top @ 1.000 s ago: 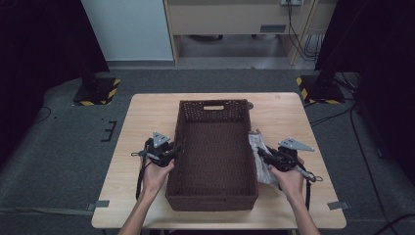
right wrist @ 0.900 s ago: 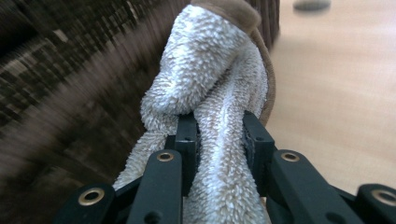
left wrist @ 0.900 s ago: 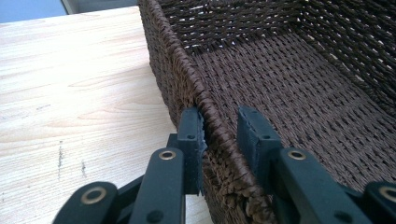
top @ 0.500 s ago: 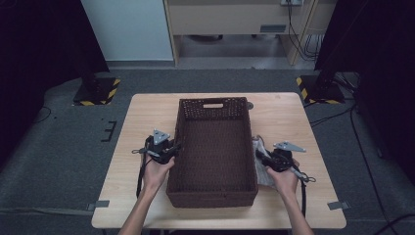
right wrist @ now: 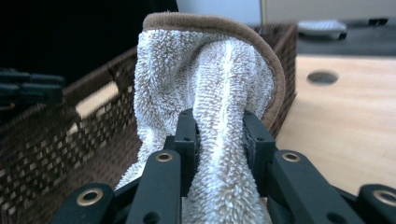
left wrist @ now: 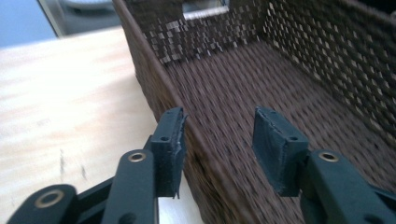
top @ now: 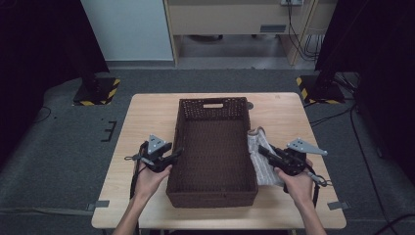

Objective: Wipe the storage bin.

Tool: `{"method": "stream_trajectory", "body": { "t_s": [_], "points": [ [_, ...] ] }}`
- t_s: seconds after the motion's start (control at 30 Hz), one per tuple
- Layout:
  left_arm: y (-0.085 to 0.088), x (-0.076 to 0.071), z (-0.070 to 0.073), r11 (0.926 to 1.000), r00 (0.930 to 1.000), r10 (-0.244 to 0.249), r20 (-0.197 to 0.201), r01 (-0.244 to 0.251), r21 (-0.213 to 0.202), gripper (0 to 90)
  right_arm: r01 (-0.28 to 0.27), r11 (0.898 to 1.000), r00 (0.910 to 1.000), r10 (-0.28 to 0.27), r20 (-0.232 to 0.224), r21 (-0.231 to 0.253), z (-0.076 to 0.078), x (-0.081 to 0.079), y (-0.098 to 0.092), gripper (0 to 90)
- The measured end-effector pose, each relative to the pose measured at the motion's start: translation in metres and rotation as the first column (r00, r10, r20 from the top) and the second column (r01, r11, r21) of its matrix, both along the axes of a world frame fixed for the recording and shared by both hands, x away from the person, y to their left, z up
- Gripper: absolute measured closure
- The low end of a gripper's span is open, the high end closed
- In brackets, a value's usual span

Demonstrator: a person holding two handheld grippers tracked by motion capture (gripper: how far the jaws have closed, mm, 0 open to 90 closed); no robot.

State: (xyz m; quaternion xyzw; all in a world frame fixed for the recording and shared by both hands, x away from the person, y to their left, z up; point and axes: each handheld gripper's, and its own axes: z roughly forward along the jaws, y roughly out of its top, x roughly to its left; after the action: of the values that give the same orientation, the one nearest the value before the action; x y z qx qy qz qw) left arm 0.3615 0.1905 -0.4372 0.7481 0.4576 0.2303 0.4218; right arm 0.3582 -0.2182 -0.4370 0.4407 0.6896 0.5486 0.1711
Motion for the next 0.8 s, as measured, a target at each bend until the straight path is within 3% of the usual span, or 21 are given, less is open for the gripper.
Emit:
{"method": "stream_trajectory", "body": {
  "t_s": [0.1, 0.17, 0.2, 0.3, 0.5, 0.57, 0.6, 0.7, 0.8],
  "points": [
    [0.000, -0.003, -0.007, 0.9995, 0.9998, 0.011, -0.016, -0.010, 0.029, 57.6, 0.014, 1.000, 0.9998, -0.015, -0.016, -0.006, -0.018, 0.000, 0.005, 72.7],
    [0.000, -0.004, -0.009, 0.9995, 0.9996, 0.017, -0.023, -0.016, 0.026, 60.8, 0.022, 1.000, 0.9996, -0.022, -0.018, 0.020, -0.023, 0.000, 0.004, 72.8],
    [0.001, -0.004, -0.013, 0.9995, 0.9989, 0.031, -0.036, -0.031, -0.010, 60.7, 0.040, 0.999, 0.9988, -0.040, -0.030, 0.025, -0.027, 0.000, 0.001, 72.9],
    [0.001, -0.004, -0.015, 0.9992, 0.9979, 0.037, -0.052, -0.038, -0.016, 61.6, 0.047, 0.999, 0.9978, -0.048, -0.046, -0.024, -0.037, 0.000, 0.005, 72.9],
    [0.001, -0.004, -0.015, 0.9984, 0.9972, 0.051, -0.054, -0.053, -0.023, 64.0, 0.043, 0.994, 0.9890, -0.057, -0.137, -0.104, -0.066, 0.007, 0.014, 72.9],
    [0.000, -0.004, -0.015, 0.9981, 0.9971, 0.055, -0.052, -0.057, -0.024, 64.7, 0.042, 0.991, 0.9873, -0.061, -0.146, -0.130, -0.070, 0.009, 0.015, 72.9],
    [0.000, -0.005, -0.015, 0.9980, 0.9968, 0.061, -0.052, -0.062, -0.015, 65.2, 0.040, 0.983, 0.9850, -0.070, -0.158, -0.181, -0.078, 0.013, 0.016, 72.8],
    [-0.001, -0.004, -0.014, 0.9977, 0.9964, 0.068, -0.051, -0.068, 0.001, 66.3, 0.050, 0.980, 0.9796, -0.086, -0.182, -0.193, -0.086, 0.018, 0.015, 72.5],
    [-0.002, -0.002, -0.014, 0.9973, 0.9962, 0.073, -0.047, -0.072, 0.009, 67.3, 0.058, 0.982, 0.9772, -0.093, -0.191, -0.182, -0.083, 0.020, 0.009, 72.4]
  ]
}}
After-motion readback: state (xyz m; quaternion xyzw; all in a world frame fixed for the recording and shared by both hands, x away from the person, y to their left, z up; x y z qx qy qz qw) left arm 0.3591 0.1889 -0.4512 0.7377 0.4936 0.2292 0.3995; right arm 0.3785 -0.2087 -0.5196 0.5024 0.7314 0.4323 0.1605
